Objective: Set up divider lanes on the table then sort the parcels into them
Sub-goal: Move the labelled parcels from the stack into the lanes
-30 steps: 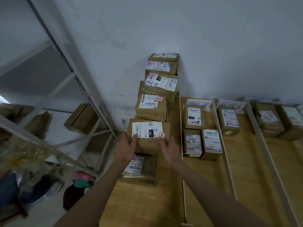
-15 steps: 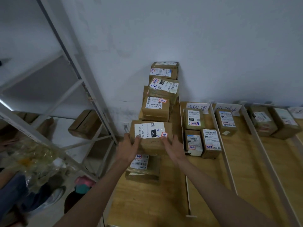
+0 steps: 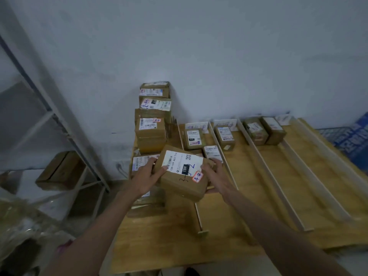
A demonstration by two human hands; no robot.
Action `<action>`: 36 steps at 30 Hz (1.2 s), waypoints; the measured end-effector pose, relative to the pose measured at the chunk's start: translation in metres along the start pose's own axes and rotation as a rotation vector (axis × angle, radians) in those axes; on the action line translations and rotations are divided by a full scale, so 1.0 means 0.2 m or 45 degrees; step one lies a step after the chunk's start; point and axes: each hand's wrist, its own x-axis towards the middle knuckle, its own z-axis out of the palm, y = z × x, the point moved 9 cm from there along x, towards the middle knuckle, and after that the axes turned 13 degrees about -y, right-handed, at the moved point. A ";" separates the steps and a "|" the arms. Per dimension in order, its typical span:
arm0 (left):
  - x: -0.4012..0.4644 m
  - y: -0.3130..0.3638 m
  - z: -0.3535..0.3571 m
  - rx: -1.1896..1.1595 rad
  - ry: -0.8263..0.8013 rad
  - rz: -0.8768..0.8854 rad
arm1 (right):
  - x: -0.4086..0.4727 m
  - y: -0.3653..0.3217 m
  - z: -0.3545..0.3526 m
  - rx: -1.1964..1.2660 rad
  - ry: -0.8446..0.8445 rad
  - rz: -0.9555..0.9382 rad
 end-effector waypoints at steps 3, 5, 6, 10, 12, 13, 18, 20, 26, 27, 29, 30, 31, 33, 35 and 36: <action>0.01 0.15 0.13 0.020 -0.019 0.077 | -0.16 0.08 -0.14 0.102 0.034 0.056; 0.02 0.24 0.22 0.078 -0.008 0.127 | -0.26 0.14 -0.22 0.203 0.076 0.064; 0.02 0.28 0.26 0.117 -0.003 0.129 | -0.31 0.17 -0.27 0.239 0.109 0.067; 0.07 0.45 0.46 0.285 -0.025 0.172 | -0.49 0.29 -0.49 0.365 0.284 0.039; 0.08 0.56 0.58 0.415 -0.054 0.214 | -0.59 0.33 -0.61 0.392 0.360 0.020; 0.08 0.62 0.64 0.473 -0.062 0.247 | -0.63 0.35 -0.67 0.402 0.390 0.014; 0.10 0.91 0.94 0.671 -0.108 0.399 | -0.82 0.43 -0.95 0.326 0.540 0.019; 0.11 1.02 1.05 0.693 -0.116 0.424 | -0.89 0.48 -1.09 0.237 0.617 0.058; 0.18 1.33 1.43 0.771 -0.089 0.442 | -1.05 0.60 -1.57 0.160 0.694 0.056; 0.20 1.38 1.50 0.790 -0.086 0.436 | -1.08 0.62 -1.65 0.162 0.706 0.041; 0.23 1.48 1.63 0.842 -0.067 0.429 | -1.11 0.66 -1.83 0.149 0.707 0.037; 0.25 1.54 1.69 0.849 -0.053 0.427 | -1.13 0.68 -1.91 0.137 0.705 0.041; 0.26 1.59 1.74 0.846 -0.039 0.424 | -1.14 0.69 -1.99 0.129 0.704 0.044; 0.28 1.69 1.85 0.850 -0.013 0.413 | -1.15 0.72 -2.14 0.141 0.699 0.056; 0.30 1.78 1.95 0.874 0.006 0.412 | -1.16 0.75 -2.25 0.170 0.692 0.064; 0.31 1.81 1.99 0.880 0.010 0.410 | -1.15 0.76 -2.30 0.177 0.692 0.060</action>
